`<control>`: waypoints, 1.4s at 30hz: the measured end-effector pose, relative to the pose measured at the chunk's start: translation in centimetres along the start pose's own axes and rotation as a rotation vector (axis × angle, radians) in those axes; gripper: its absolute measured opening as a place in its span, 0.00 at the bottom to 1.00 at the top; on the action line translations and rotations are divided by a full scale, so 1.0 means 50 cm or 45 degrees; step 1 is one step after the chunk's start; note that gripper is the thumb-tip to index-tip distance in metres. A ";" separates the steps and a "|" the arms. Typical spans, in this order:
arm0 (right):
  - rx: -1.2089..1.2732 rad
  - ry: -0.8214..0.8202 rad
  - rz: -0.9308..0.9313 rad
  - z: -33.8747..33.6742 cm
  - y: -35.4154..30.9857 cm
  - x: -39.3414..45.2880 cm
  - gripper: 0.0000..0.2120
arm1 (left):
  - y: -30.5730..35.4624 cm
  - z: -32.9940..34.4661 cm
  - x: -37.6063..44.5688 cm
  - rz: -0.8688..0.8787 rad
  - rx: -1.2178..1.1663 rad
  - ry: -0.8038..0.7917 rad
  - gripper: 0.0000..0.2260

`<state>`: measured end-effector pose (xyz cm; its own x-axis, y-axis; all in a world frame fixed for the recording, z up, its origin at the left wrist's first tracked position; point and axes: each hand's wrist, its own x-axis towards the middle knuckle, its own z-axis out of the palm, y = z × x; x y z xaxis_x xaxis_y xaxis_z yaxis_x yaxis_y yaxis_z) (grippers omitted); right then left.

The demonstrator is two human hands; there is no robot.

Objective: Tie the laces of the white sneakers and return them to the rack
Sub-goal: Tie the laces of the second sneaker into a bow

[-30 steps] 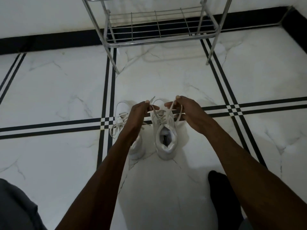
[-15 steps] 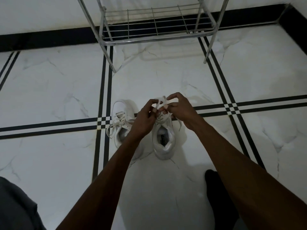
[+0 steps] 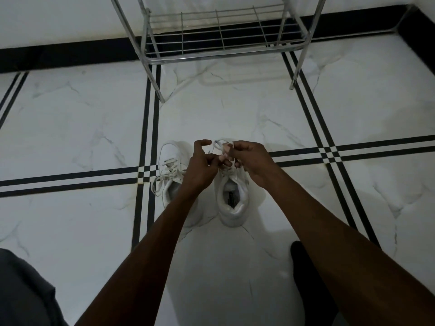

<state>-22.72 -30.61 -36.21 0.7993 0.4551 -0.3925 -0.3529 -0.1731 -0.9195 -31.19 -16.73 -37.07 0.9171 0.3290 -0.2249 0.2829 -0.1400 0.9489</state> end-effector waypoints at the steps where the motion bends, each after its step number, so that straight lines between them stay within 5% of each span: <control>1: 0.003 -0.046 0.011 -0.004 0.000 -0.002 0.11 | -0.003 -0.005 0.002 -0.043 -0.054 0.010 0.19; 7: -0.962 -0.220 -0.305 -0.048 -0.025 0.004 0.10 | -0.009 -0.010 0.012 -0.127 -0.056 0.023 0.19; 10: -1.152 -0.155 -0.520 -0.041 -0.032 0.008 0.08 | -0.008 -0.005 0.009 -0.126 -0.074 0.031 0.18; 17: -0.763 0.236 -0.555 -0.018 0.002 0.008 0.05 | -0.016 0.003 0.014 -0.048 -0.070 -0.088 0.25; 23: -0.356 0.126 -0.176 -0.045 0.009 -0.010 0.08 | -0.009 0.003 0.019 0.168 0.829 0.203 0.11; 30: -0.007 0.355 0.537 -0.118 0.064 -0.045 0.02 | -0.041 -0.057 -0.033 0.365 1.658 0.269 0.10; 35: 0.034 0.519 0.569 -0.109 0.091 -0.027 0.06 | -0.081 -0.072 -0.045 0.486 1.695 0.375 0.19; 42: -0.048 0.645 0.585 -0.105 0.117 -0.010 0.09 | -0.074 -0.064 -0.049 0.244 1.761 0.316 0.12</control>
<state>-22.64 -36.42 -41.51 0.7046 -0.1355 -0.6966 -0.7010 -0.2854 -0.6535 -35.37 -14.02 -39.34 0.9406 0.3338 0.0620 0.3370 -0.9401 -0.0514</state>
